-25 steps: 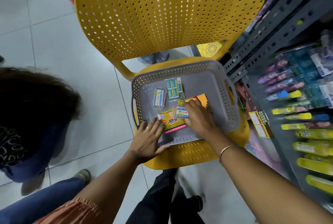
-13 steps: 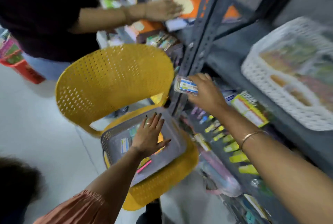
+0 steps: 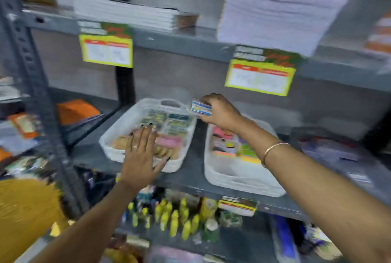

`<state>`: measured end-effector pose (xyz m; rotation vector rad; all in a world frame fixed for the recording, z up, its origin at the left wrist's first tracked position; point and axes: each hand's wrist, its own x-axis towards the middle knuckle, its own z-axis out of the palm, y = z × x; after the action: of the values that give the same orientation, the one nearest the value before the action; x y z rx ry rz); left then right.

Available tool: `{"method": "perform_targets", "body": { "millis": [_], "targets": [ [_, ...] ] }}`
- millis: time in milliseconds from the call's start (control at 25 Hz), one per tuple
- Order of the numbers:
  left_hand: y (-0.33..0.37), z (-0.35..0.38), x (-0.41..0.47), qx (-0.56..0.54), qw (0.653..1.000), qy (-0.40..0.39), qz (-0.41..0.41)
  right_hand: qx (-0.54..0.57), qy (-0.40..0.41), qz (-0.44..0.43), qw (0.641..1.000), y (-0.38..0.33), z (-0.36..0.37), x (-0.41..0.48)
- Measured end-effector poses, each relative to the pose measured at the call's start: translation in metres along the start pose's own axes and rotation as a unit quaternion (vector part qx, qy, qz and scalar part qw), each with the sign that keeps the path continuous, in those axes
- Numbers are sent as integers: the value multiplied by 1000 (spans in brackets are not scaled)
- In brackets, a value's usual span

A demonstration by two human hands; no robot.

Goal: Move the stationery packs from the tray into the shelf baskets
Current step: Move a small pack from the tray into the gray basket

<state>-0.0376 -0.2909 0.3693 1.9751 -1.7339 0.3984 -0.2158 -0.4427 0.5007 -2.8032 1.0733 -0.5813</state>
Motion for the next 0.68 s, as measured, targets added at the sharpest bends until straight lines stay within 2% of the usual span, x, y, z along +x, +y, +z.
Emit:
{"method": "perform_targets", "body": {
  "millis": [240, 400, 520, 680],
  "targets": [
    [194, 25, 48, -62, 991, 4, 118, -48, -31, 128, 990, 157, -73, -96],
    [307, 60, 55, -35, 983, -33, 176, -80, -59, 175, 980, 238, -97, -155],
    [358, 90, 45, -52, 971, -72, 220, -75, -77, 206, 973, 280, -103, -195],
    [382, 131, 25, -41, 961, -141, 234, -52, -125, 228, 964, 315, -90, -241]
  ]
}}
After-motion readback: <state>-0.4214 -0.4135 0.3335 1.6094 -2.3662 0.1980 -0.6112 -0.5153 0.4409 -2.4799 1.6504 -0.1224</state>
